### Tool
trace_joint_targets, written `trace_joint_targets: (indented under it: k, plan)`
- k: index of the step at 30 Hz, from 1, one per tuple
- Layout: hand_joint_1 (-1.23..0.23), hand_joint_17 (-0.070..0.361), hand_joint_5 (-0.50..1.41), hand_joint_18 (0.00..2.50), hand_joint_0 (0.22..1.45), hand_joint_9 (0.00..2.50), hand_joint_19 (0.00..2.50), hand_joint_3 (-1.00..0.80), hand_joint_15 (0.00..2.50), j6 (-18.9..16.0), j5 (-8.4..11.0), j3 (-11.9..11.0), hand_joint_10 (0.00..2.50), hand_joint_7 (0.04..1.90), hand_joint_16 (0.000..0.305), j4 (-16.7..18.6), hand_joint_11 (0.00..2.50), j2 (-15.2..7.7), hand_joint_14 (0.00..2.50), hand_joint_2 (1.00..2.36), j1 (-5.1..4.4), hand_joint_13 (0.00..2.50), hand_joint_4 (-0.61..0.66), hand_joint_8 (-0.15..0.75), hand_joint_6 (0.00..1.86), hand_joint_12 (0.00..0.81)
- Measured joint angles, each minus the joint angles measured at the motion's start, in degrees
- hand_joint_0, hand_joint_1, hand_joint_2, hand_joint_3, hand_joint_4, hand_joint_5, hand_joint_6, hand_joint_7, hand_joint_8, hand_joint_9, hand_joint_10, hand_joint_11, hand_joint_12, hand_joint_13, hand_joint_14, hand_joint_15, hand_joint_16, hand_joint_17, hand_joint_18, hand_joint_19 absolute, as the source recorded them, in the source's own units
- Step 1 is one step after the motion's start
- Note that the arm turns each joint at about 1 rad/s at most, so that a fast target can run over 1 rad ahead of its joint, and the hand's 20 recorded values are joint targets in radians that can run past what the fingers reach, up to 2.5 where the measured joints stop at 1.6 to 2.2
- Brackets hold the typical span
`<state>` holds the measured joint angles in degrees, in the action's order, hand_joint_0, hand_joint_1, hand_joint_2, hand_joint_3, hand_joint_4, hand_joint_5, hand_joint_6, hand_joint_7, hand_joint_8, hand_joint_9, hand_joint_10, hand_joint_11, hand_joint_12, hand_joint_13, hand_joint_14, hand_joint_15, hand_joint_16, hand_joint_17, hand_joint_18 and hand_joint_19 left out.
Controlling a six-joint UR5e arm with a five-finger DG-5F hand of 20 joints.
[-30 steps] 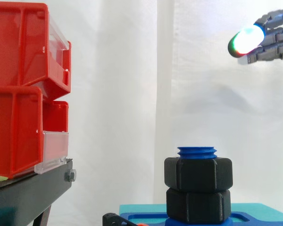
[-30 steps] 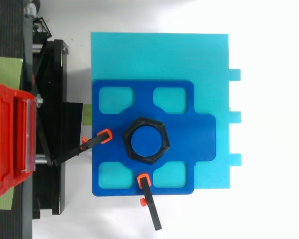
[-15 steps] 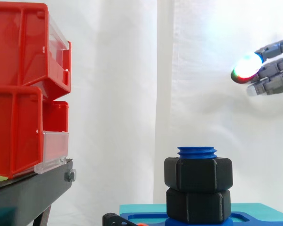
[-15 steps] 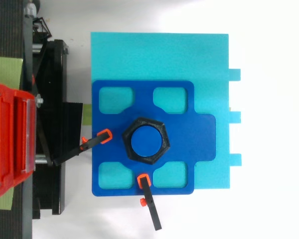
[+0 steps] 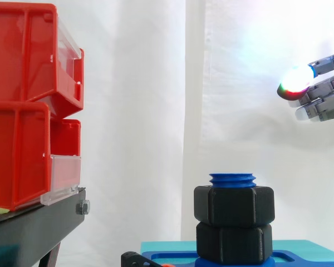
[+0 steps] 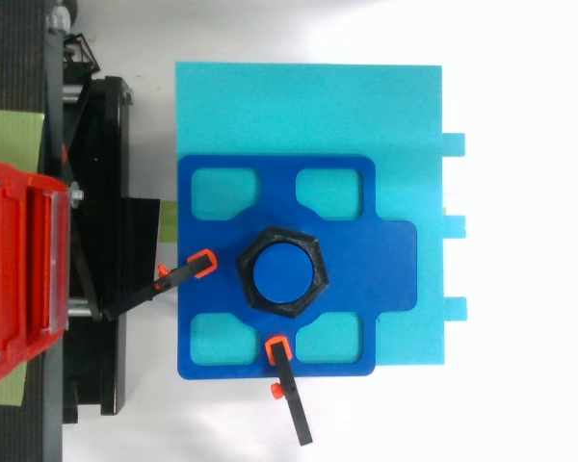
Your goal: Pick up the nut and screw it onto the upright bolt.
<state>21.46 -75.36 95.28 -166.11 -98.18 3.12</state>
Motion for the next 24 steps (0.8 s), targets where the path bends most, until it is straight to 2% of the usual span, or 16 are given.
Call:
trace_joint_targets:
  k: [2, 5, 8, 10, 14, 16, 18, 24]
  plan:
    - [-0.40, 0.148, -0.23, 0.00, 0.42, 0.09, 0.00, -0.50, 0.00, 0.0, 0.02, 0.0, 0.00, 0.63, 0.066, 0.0, 0.00, 0.0, 0.00, 1.00, 0.01, 0.00, 0.22, 0.285, 0.50, 0.426]
    - [-0.40, 0.146, -0.22, 0.00, 0.42, 0.11, 0.00, -0.50, 0.00, 0.0, 0.03, 0.0, 0.00, 0.69, 0.065, 0.0, 0.00, 0.0, 0.00, 1.00, 0.01, 0.00, 0.22, 0.286, 0.50, 0.425]
    - [-0.40, 0.145, -0.23, 0.00, 0.42, 0.12, 0.00, -0.50, 0.00, 0.0, 0.03, 0.0, 0.00, 0.65, 0.064, 0.0, 0.00, 0.0, 0.00, 1.00, -0.01, 0.00, 0.21, 0.285, 0.50, 0.423]
    - [-0.40, 0.144, -0.22, 0.00, 0.42, 0.11, 0.00, -0.50, 0.00, 0.0, 0.02, 0.0, 0.00, 0.70, 0.064, 0.0, 0.00, 0.0, 0.00, 1.00, 0.00, 0.00, 0.23, 0.287, 0.50, 0.422]
    - [-0.41, 0.144, -0.23, 0.00, 0.42, 0.10, 0.00, -0.50, 0.00, 0.0, 0.02, 0.0, 0.00, 0.66, 0.064, 0.0, 0.00, 0.0, 0.00, 1.00, 0.00, 0.00, 0.25, 0.288, 0.50, 0.422]
    - [-0.36, 0.143, -0.23, 0.00, 0.42, 0.03, 0.00, -0.50, 0.00, 0.0, 0.02, 0.0, 0.00, 0.72, 0.064, 0.0, 0.00, 0.0, 0.00, 1.00, -0.01, 0.00, 0.26, 0.286, 0.50, 0.420]
    - [-0.35, 0.144, -0.24, 0.00, 0.42, 0.03, 0.00, -0.50, 0.00, 0.0, -0.02, 0.0, 0.00, 0.67, 0.064, 0.0, 0.00, 0.0, 0.00, 1.00, -0.01, 0.00, 0.24, 0.286, 0.50, 0.422]
    - [-0.34, 0.143, -0.24, 0.00, 0.42, 0.03, 0.00, -0.50, 0.00, 0.0, -0.04, 0.0, 0.00, 0.68, 0.063, 0.0, 0.00, 0.0, 0.00, 1.00, -0.01, 0.00, 0.26, 0.285, 0.50, 0.420]
